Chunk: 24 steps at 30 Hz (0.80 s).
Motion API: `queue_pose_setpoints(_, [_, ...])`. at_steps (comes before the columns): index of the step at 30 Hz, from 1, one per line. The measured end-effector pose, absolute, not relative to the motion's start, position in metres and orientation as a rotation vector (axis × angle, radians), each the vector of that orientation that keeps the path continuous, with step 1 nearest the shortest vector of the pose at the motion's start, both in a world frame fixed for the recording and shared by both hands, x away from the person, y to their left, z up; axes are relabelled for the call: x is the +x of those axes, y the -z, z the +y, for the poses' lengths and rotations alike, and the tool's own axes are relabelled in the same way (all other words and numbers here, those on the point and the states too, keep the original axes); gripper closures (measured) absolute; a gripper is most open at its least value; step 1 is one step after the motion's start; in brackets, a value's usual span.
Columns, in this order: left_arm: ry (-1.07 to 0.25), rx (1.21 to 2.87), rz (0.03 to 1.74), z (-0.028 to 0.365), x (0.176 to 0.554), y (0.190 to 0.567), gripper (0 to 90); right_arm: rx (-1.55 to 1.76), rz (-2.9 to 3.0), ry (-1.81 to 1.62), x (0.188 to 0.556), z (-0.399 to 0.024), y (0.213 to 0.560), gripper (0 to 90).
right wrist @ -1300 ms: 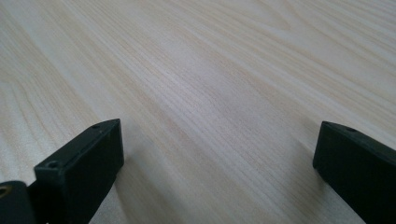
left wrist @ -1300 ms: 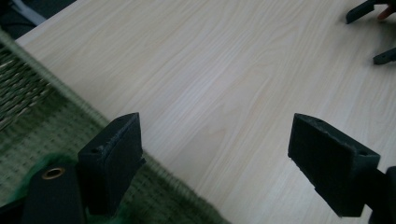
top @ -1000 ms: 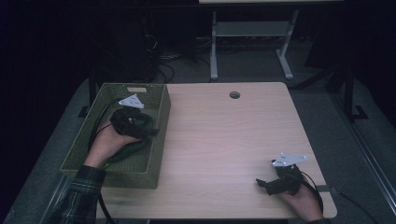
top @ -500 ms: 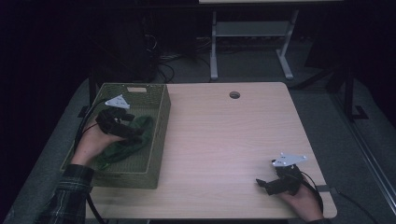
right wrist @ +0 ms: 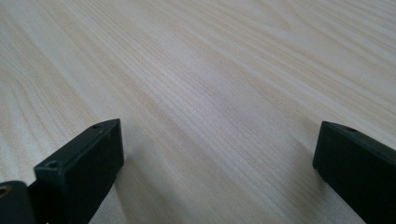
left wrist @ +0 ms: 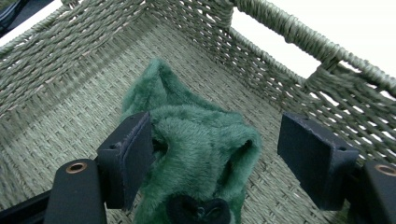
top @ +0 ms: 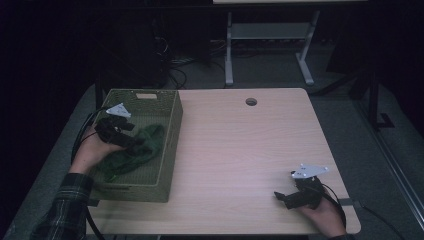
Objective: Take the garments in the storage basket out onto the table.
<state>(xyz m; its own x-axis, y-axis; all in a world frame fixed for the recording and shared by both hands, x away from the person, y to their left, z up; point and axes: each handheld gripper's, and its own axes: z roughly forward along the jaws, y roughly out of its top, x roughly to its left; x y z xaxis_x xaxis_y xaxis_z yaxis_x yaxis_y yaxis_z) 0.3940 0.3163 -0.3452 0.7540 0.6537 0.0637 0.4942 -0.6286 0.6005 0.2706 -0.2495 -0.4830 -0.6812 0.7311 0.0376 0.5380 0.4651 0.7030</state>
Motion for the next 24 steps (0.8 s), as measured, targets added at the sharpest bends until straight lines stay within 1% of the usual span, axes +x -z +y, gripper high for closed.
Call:
queue_pose_setpoints(7, [-0.348,2.401,0.862,0.321,0.403,0.357,24.7,1.088,2.447,-1.030,0.271,-0.250,0.483,1.5])
queue_pose_setpoints(14, [-0.333,2.437,0.870,0.325,0.410,0.372,21.0,1.087,2.447,-1.030,0.271,-0.250,0.483,1.5])
queue_pose_setpoints(19, [-0.314,2.477,0.896,0.326,0.414,0.381,21.0,1.087,2.447,-1.030,0.271,-0.250,0.483,1.5])
queue_pose_setpoints(22, [-0.296,2.495,0.902,0.325,0.417,0.385,22.4,1.086,2.447,-1.030,0.271,-0.250,0.483,1.5])
queue_pose_setpoints(24, [-0.286,2.521,0.889,0.325,0.418,0.387,27.3,1.086,2.447,-1.030,0.271,-0.250,0.483,1.5])
